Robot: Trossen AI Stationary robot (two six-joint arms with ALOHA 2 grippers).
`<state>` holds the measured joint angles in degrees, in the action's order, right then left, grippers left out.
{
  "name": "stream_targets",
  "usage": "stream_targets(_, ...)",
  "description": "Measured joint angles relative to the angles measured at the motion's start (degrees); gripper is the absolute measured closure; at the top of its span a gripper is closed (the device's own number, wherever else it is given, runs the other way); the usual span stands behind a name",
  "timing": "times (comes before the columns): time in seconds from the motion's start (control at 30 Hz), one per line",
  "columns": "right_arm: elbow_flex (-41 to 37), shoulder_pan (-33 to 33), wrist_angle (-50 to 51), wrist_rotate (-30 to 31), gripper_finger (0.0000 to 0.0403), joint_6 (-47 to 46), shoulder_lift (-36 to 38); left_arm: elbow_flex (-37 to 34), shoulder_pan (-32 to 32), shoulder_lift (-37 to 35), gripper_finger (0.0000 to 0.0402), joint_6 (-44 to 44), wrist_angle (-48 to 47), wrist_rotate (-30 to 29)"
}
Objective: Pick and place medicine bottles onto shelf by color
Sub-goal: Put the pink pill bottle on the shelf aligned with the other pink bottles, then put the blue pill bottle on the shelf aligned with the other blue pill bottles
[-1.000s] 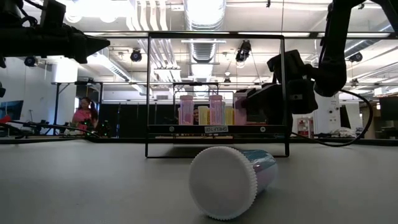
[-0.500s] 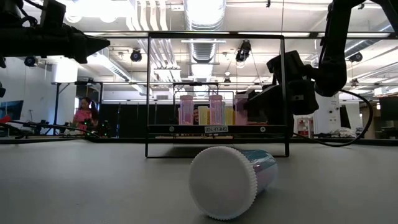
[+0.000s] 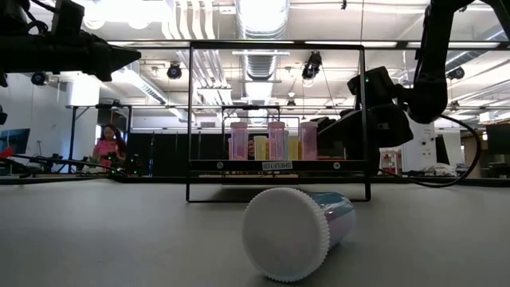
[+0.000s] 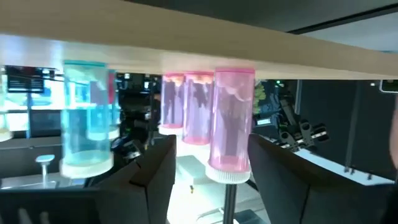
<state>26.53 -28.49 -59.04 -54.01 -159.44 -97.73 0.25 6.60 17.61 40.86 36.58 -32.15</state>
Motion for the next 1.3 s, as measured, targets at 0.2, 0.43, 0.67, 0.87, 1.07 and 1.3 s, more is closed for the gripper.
stream_targets(0.2, -1.73, -2.79, 0.21, -0.03, 0.0194, 0.51, 1.67, -0.02, -0.01, 0.00, 0.0330, 0.00, 0.02, -0.01)
stream_targets(0.43, -3.55, -5.11, 0.62, -5.15, 0.0193, -0.30, 2.06, -0.02, 0.00, -0.01, 0.0330, 0.00, 0.02, 0.00)
stream_targets(0.67, -3.85, -6.68, 0.19, -13.82, 0.0193, 2.21, 2.35, 0.00, -0.01, 0.00, 0.0330, 0.00, 0.00, 0.01)
stream_targets(0.87, -3.79, -7.06, 0.02, -15.12, 0.0193, 14.79, 7.96, -0.01, 0.00, 0.00, 0.0330, 0.00, 0.02, 0.01)
stream_targets(1.07, -3.58, -8.03, 1.99, -15.18, 0.0193, 22.29, 18.67, -0.02, 0.01, 0.00, 0.0330, 0.00, 0.02, 0.01)
stream_targets(1.3, 5.23, -7.99, 39.68, -17.71, 0.0193, 42.90, 32.91, 0.00, -0.01, 0.00, 0.0330, 0.00, 0.02, 0.01)
